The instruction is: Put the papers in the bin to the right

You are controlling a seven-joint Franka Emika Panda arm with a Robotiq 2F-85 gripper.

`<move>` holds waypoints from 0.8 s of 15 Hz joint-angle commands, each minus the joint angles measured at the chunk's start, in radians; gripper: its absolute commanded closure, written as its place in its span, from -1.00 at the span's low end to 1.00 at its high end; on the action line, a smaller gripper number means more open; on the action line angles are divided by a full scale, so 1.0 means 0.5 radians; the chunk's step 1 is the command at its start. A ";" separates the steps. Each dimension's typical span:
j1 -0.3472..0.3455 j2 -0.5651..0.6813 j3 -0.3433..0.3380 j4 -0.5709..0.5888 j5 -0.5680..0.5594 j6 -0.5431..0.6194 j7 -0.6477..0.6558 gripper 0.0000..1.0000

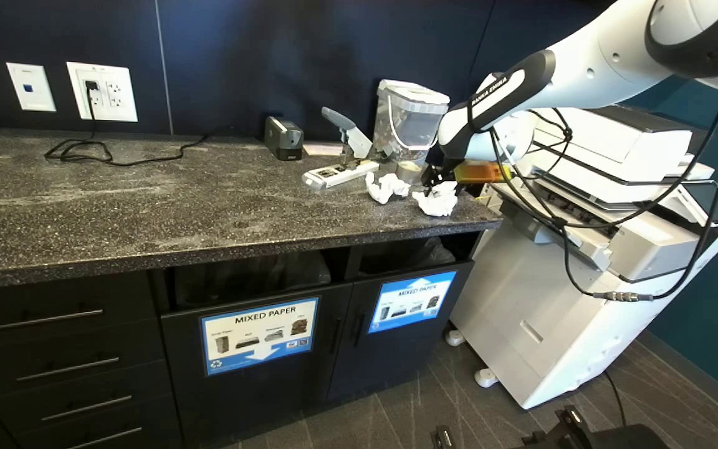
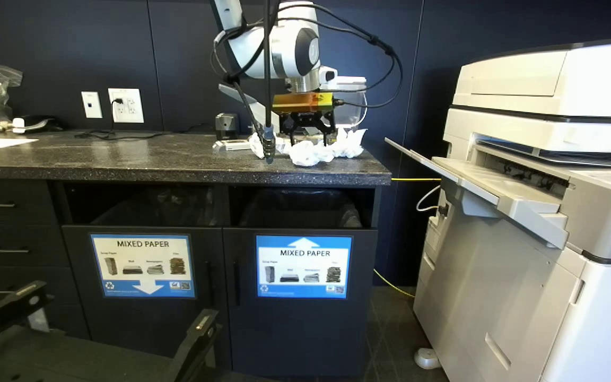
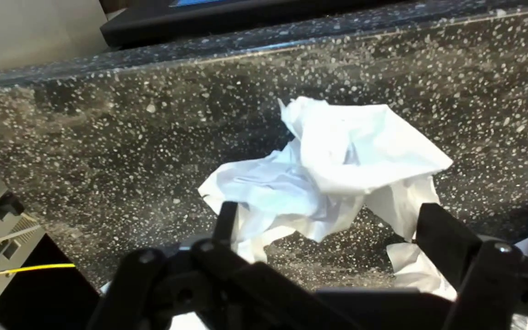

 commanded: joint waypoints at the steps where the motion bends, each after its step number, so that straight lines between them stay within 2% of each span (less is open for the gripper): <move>1: -0.005 0.036 0.005 0.115 0.044 -0.118 -0.089 -1.00; 8: 0.007 0.096 -0.016 0.192 0.046 -0.290 -0.075 -1.00; 12: 0.002 0.161 -0.017 0.231 0.053 -0.302 -0.068 -1.00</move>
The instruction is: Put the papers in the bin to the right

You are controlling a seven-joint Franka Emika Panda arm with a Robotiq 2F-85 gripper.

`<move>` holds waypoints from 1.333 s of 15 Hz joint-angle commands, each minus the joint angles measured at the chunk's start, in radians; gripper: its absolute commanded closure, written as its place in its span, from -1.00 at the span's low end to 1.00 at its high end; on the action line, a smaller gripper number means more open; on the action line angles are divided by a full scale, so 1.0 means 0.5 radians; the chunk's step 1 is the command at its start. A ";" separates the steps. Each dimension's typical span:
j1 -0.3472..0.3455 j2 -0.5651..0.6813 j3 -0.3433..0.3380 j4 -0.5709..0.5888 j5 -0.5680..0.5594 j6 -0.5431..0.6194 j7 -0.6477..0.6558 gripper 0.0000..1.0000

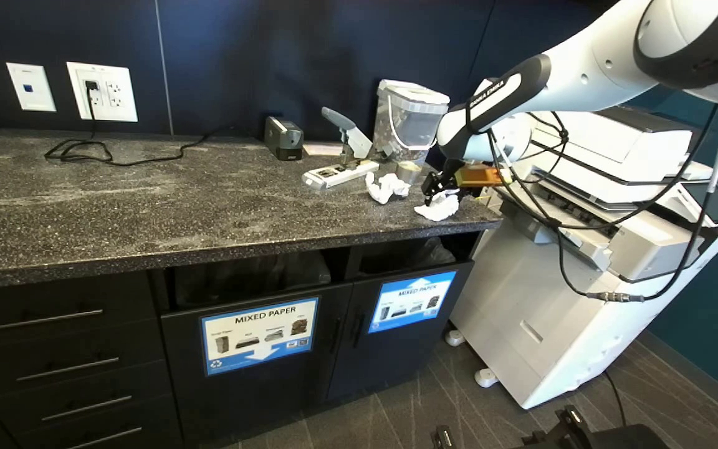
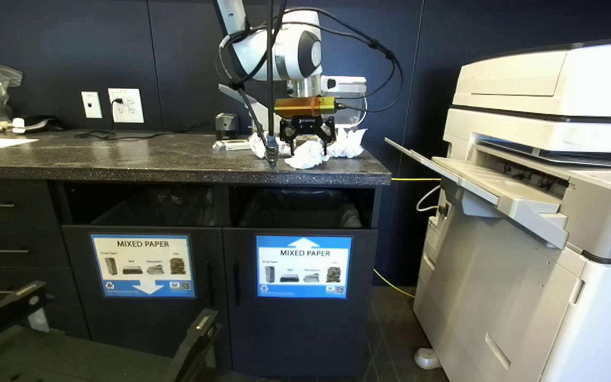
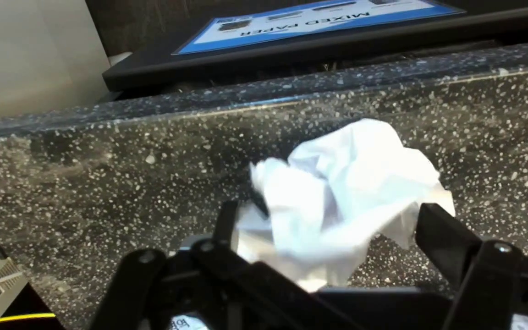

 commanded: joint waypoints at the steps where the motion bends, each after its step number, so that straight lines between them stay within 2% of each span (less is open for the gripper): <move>1: 0.001 0.105 -0.007 0.135 0.054 -0.052 -0.040 -1.00; 13: 0.001 0.168 -0.013 0.229 0.054 -0.111 -0.030 -1.00; 14: 0.003 0.167 -0.014 0.230 0.053 -0.115 -0.028 -0.93; 15: 0.001 0.166 -0.013 0.231 0.054 -0.120 -0.030 -0.48; 17: 0.001 0.164 -0.011 0.230 0.055 -0.125 -0.033 -0.39; 20: 0.000 0.161 -0.012 0.235 0.055 -0.140 -0.035 0.10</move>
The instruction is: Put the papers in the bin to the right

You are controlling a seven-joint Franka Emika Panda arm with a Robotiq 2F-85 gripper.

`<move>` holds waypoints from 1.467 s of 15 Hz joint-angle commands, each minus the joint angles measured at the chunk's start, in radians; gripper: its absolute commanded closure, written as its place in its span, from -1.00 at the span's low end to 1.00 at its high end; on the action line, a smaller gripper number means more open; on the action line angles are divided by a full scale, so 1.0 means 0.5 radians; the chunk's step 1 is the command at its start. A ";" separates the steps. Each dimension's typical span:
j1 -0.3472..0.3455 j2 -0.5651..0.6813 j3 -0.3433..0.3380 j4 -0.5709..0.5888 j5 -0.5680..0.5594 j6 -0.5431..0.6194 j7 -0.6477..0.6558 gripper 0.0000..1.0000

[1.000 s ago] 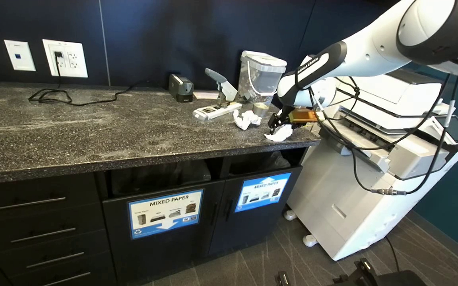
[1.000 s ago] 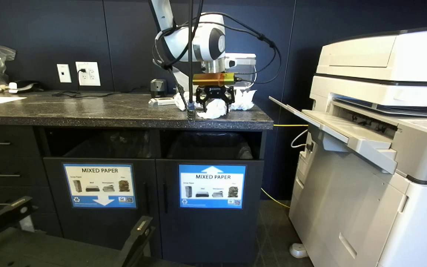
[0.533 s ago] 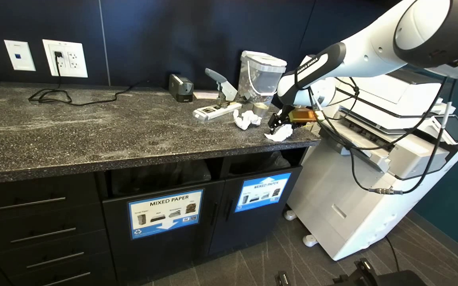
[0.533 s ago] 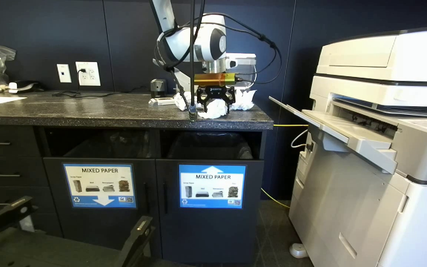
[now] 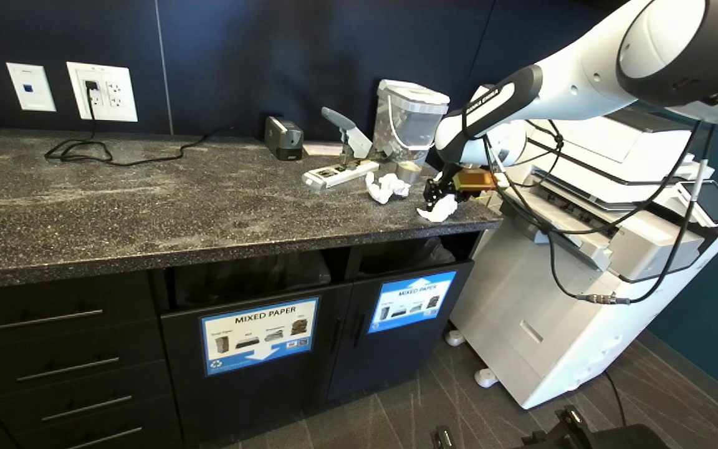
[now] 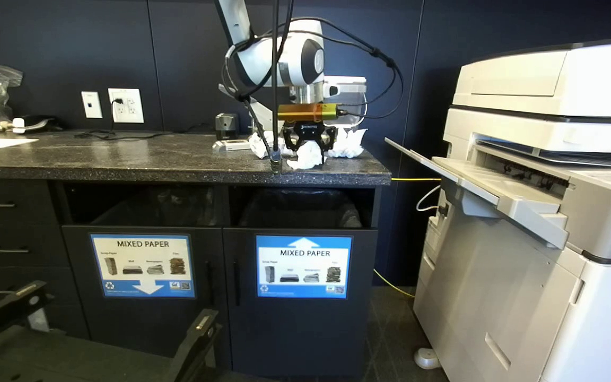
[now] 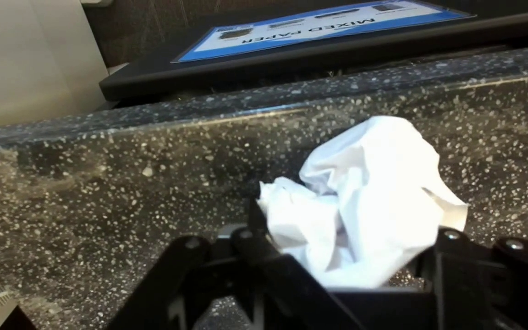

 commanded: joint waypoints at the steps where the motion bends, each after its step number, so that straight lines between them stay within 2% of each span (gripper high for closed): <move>1: 0.005 0.047 -0.010 0.095 0.052 -0.061 -0.033 0.25; 3: 0.010 0.044 -0.017 0.098 0.047 -0.102 -0.028 0.52; 5: 0.014 0.038 -0.023 0.103 0.043 -0.137 -0.023 0.64; 7: 0.016 0.031 -0.027 0.107 0.041 -0.198 -0.023 0.59; 10: 0.014 0.005 -0.030 0.099 0.041 -0.348 -0.034 0.70; 14: -0.007 -0.067 -0.005 0.007 0.060 -0.481 -0.081 0.65; 18: -0.017 -0.163 -0.011 -0.149 0.054 -0.460 -0.103 0.62; 22: -0.036 -0.320 -0.010 -0.435 0.063 -0.349 -0.108 0.63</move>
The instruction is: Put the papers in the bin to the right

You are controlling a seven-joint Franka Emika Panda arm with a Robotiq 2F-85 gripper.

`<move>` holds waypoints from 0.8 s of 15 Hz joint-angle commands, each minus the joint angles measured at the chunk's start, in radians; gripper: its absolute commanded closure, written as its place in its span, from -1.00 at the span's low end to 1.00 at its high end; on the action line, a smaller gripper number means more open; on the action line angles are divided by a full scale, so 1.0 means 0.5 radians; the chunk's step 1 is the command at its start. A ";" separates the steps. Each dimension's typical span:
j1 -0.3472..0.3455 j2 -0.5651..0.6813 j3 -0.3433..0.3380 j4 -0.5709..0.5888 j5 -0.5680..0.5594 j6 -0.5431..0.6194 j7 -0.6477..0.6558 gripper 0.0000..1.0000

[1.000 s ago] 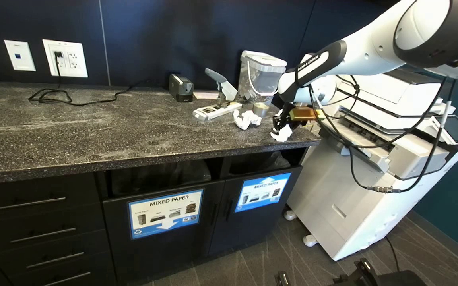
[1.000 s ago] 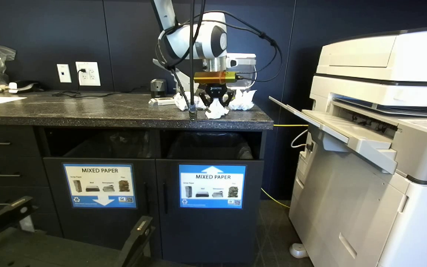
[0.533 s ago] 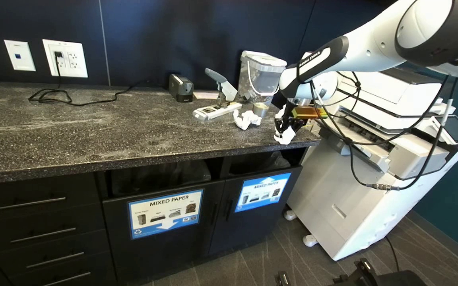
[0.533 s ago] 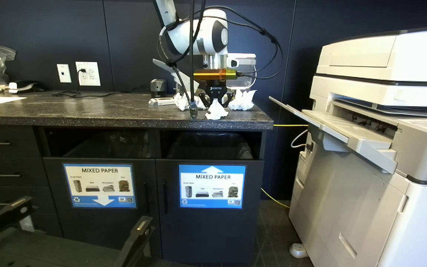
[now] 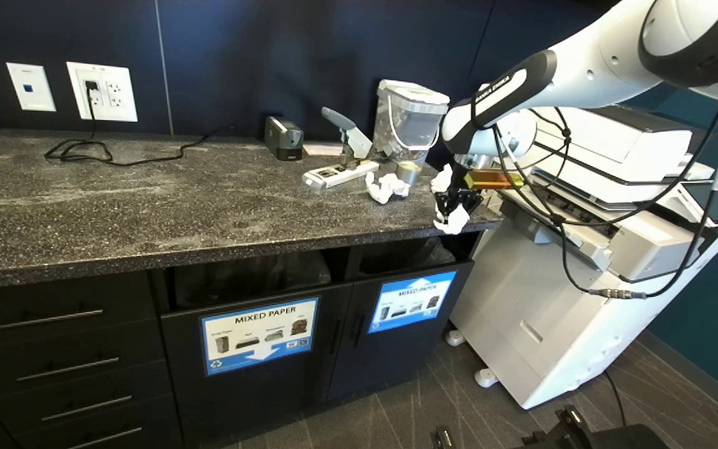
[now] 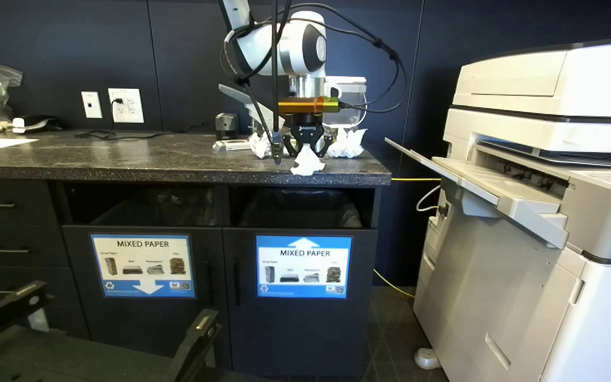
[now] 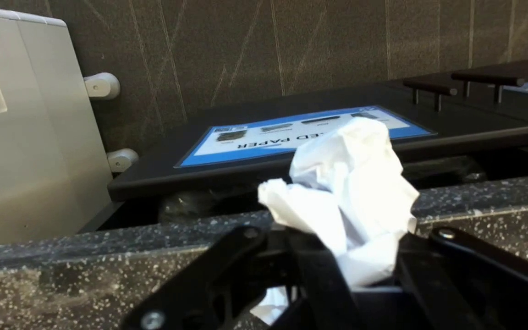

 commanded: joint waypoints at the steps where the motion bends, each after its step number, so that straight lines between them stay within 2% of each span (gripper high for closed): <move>1: -0.020 -0.217 0.001 -0.385 0.063 0.150 -0.060 0.62; 8: -0.008 -0.435 0.034 -1.037 0.125 0.625 -0.025 0.64; 12: -0.034 -0.455 0.112 -1.302 0.220 0.928 -0.053 0.63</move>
